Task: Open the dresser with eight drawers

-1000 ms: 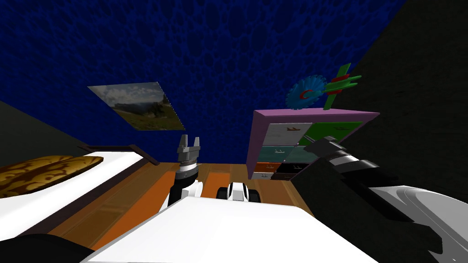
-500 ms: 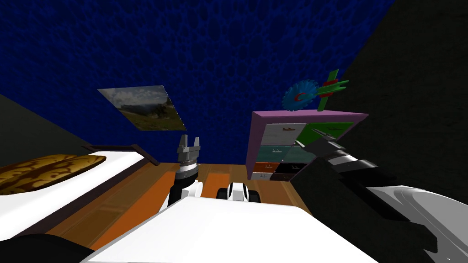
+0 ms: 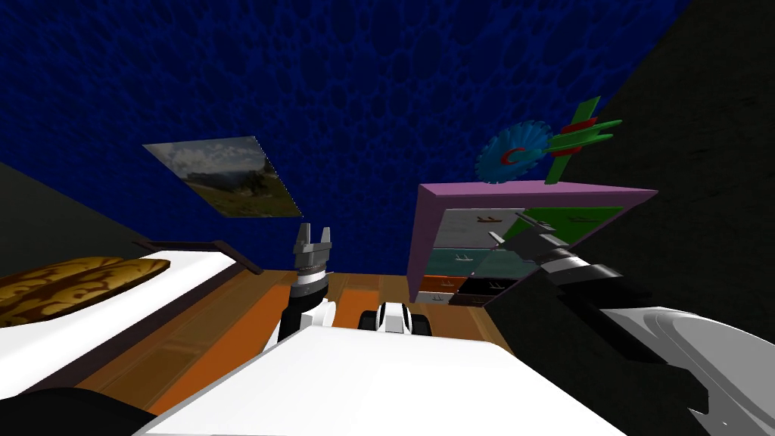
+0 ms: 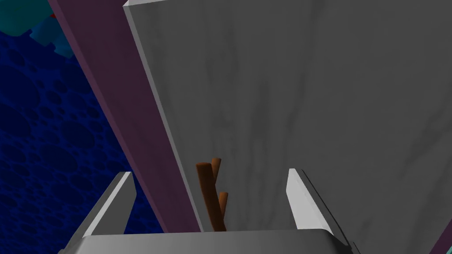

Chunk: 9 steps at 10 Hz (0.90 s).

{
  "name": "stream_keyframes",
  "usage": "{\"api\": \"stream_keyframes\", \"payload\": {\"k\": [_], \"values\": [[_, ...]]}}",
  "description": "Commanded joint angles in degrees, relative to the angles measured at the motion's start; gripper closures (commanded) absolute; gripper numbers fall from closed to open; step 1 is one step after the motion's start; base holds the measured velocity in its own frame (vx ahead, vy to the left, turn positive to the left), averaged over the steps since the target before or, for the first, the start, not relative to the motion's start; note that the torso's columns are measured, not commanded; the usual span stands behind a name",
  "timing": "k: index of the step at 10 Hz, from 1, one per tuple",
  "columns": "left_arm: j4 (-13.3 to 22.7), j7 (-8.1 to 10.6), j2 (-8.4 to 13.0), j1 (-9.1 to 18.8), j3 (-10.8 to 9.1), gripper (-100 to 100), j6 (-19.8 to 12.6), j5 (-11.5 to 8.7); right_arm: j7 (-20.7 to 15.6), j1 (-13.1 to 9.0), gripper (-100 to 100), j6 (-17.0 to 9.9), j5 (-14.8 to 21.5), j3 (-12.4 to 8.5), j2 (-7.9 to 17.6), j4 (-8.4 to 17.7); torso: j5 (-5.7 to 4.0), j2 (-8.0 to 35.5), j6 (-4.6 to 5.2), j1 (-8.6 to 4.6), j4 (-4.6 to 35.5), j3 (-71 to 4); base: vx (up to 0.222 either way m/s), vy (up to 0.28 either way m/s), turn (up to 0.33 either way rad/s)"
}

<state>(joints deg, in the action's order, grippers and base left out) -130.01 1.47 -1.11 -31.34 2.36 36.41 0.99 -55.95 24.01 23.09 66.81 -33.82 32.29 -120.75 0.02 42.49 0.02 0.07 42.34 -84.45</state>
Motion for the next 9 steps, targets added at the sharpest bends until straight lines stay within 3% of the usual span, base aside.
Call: {"api": "stream_keyframes", "payload": {"k": [1, 2, 7, 8, 9], "values": [[0.0, 0.0, 0.0, -0.01, 0.0, 0, 0.0, 0.0, 0.79, 0.21, -100, -0.01, -0.32, -0.68, 1.01, 0.03, 0.03, -0.21, -0.01, 0.06, -0.04, -0.11, 0.053, 0.007, -0.005], [0.0, 0.0, 0.0, 0.0, 0.0, 0, 0.0, 0.0, 1.03, 0.22, 100, -0.01, -0.37, -0.79, 1.14, 0.04, 0.0, -0.18, -0.02, 0.0, -0.06, -0.11, 0.007, 0.001, 0.002], [0.0, 0.0, 0.0, 0.03, 0.0, 0, -0.01, 0.0, 1.5, 0.73, 100, 0.48, -0.82, -0.97, 1.23, -1.12, -0.02, -0.19, -0.01, -0.12, -0.04, -0.11, -0.15, -0.004, -0.049], [0.0, 0.0, 0.0, 0.01, 0.0, 0, -0.01, 0.0, 0.46, 0.47, -100, 0.21, -0.2, -0.56, 0.52, -0.95, -0.04, -0.59, -0.04, -0.11, -0.16, -0.34, 0.048, -0.006, 0.065], [0.0, 0.0, 0.0, 0.0, 0.0, 0, 0.0, 0.0, 0.27, 0.42, -100, 0.15, -0.09, -0.48, 0.39, -0.92, -0.02, -0.9, -0.06, -0.07, -0.26, -0.55, 0.143, -0.013, 0.057]]}}
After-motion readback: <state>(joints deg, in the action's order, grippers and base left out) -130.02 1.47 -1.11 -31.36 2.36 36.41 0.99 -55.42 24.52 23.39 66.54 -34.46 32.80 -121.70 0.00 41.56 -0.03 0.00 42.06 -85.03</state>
